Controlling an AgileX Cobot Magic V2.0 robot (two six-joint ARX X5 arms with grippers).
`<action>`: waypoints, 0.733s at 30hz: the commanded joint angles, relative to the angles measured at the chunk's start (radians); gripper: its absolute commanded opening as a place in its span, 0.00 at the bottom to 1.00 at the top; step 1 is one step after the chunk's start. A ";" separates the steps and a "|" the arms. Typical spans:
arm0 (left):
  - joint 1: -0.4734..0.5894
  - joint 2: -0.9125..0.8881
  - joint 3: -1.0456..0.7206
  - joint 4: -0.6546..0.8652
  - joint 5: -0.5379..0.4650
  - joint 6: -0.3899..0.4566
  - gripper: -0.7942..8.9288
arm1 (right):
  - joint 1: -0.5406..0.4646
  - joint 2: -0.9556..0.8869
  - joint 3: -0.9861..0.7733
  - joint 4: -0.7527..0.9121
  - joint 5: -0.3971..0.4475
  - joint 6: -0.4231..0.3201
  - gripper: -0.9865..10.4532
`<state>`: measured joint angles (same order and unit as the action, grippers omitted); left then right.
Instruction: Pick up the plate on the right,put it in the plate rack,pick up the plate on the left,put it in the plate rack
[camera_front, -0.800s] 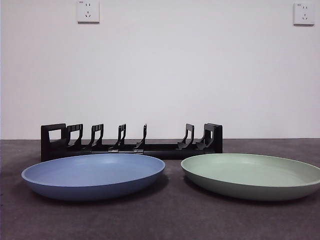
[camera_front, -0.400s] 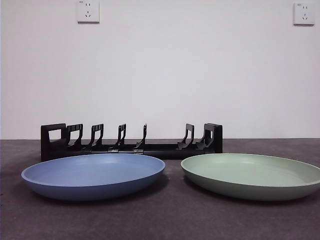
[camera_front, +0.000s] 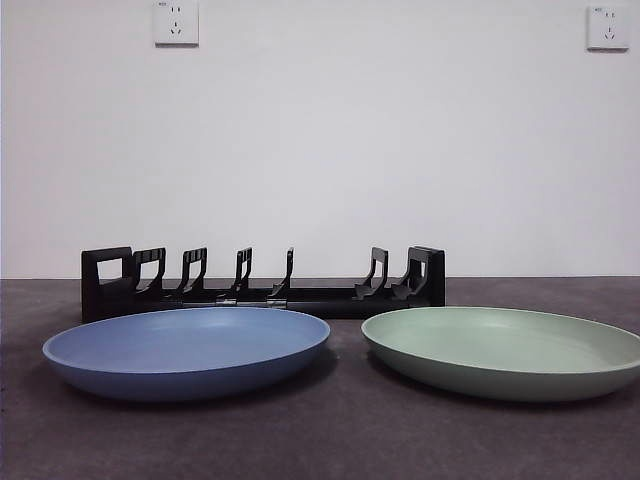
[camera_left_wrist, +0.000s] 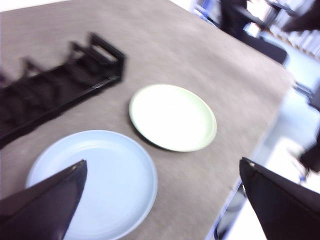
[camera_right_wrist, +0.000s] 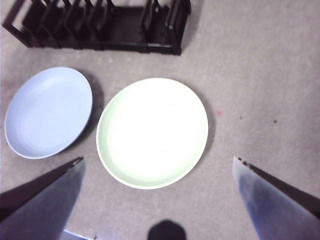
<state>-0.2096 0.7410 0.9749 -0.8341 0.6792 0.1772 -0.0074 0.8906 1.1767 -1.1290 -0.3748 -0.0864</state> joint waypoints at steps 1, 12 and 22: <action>-0.065 0.028 0.003 0.006 -0.021 0.055 0.72 | 0.002 0.058 0.004 0.006 -0.003 0.008 0.52; -0.237 0.103 0.018 0.021 -0.109 0.100 0.72 | 0.006 0.460 0.004 0.069 -0.002 0.007 0.52; -0.257 0.107 0.018 0.030 -0.158 0.124 0.72 | 0.042 0.686 0.004 0.159 0.011 0.006 0.46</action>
<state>-0.4625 0.8474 0.9894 -0.8139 0.5236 0.2859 0.0288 1.5604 1.1790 -0.9764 -0.3653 -0.0830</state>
